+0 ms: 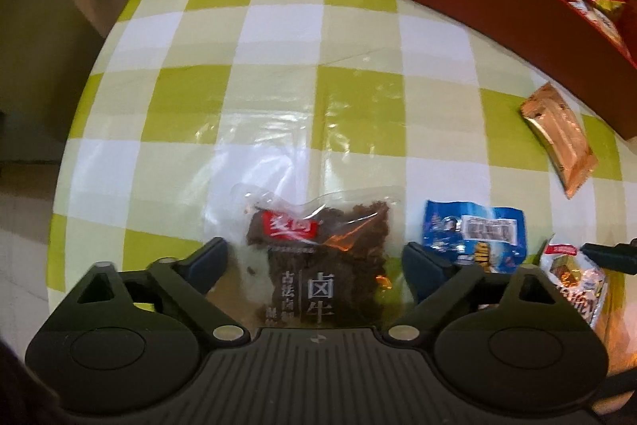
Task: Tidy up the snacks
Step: 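Grasp the Kaprons wafer box with the right gripper while the left grasps the beef jerky pack, then lift the Kaprons pack and jerky pack and carry both over the red tray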
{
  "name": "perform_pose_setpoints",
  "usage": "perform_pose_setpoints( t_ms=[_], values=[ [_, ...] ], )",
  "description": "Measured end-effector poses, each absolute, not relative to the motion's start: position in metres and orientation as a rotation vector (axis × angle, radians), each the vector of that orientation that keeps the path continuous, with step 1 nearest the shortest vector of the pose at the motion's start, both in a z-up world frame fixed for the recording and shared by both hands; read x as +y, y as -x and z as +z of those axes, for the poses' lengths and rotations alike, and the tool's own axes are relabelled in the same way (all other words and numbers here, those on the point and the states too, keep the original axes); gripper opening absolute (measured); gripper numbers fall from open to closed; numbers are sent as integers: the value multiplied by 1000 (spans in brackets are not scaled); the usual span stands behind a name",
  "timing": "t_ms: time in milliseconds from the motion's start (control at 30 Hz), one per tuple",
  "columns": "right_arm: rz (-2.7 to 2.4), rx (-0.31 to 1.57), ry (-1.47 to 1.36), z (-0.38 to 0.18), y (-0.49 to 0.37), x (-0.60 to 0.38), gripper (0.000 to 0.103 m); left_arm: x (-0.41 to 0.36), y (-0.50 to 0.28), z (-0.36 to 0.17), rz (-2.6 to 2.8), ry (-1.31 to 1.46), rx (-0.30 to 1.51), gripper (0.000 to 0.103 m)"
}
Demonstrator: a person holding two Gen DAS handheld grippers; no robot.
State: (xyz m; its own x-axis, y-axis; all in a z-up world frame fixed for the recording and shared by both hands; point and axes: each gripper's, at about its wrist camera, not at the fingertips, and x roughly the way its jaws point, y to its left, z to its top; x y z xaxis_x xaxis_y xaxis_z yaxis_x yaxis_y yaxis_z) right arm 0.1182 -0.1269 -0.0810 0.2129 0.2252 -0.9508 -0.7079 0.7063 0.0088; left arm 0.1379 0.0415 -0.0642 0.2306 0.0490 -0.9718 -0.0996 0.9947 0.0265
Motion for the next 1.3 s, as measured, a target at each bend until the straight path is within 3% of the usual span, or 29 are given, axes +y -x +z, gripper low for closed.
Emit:
perform_pose_setpoints(
  t_ms=[1300],
  values=[
    [425, 1012, 240, -3, -149, -185, 69, -2, -145, 1, 28, 29, 1161, 88]
  ],
)
